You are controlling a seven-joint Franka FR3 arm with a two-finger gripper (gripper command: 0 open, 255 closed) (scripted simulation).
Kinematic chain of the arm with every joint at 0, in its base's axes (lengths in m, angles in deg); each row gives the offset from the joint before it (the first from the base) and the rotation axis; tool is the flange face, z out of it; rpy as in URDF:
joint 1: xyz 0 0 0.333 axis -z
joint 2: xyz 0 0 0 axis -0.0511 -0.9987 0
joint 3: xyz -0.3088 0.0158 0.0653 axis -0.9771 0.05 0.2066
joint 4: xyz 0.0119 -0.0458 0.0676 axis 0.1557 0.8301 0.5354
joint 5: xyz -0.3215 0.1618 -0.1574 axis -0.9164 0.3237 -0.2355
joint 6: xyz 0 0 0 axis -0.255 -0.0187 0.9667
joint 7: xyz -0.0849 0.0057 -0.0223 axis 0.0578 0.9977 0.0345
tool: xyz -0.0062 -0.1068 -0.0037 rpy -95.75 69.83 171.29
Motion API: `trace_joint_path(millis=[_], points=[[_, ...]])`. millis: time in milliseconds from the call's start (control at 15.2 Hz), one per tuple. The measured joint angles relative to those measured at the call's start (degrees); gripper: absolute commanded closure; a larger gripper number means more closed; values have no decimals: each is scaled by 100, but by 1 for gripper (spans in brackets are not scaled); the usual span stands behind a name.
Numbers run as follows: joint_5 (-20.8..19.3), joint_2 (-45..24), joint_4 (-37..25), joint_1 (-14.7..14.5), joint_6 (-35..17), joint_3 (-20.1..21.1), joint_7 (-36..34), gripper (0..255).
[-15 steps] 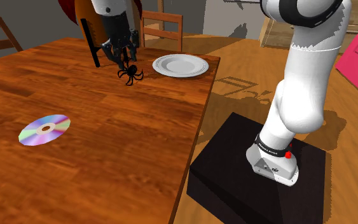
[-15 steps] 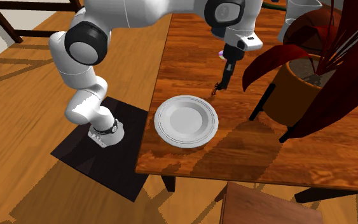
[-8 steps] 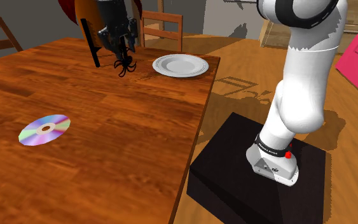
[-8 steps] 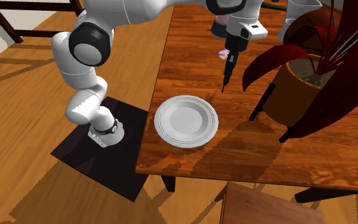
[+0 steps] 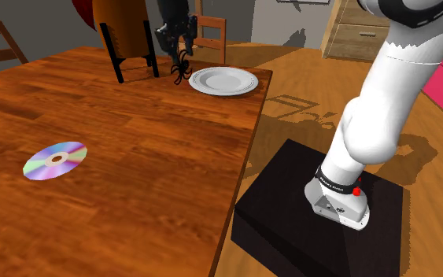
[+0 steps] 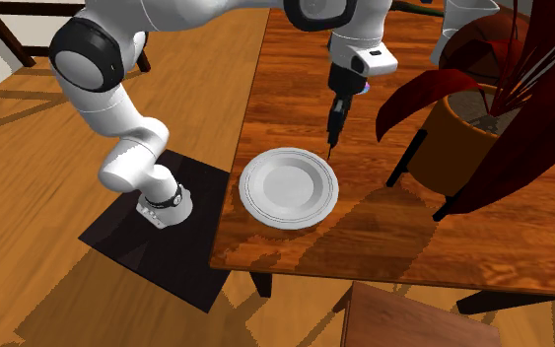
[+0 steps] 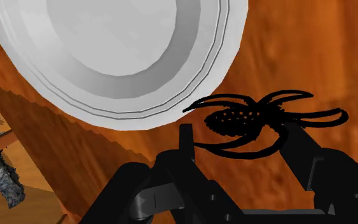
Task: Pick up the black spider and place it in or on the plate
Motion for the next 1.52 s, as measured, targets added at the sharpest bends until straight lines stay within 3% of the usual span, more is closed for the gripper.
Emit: trace_joint_path(millis=[660, 1254, 1320, 1518], points=[[75, 1211, 1354, 570, -354, -720, 1256, 255], [61, 1372, 2096, 586, -986, -759, 1221, 255], [59, 1395, 2150, 585, -1074, -758, 1209, 0], [53, 1404, 2142, 589, -1077, -764, 1209, 0]])
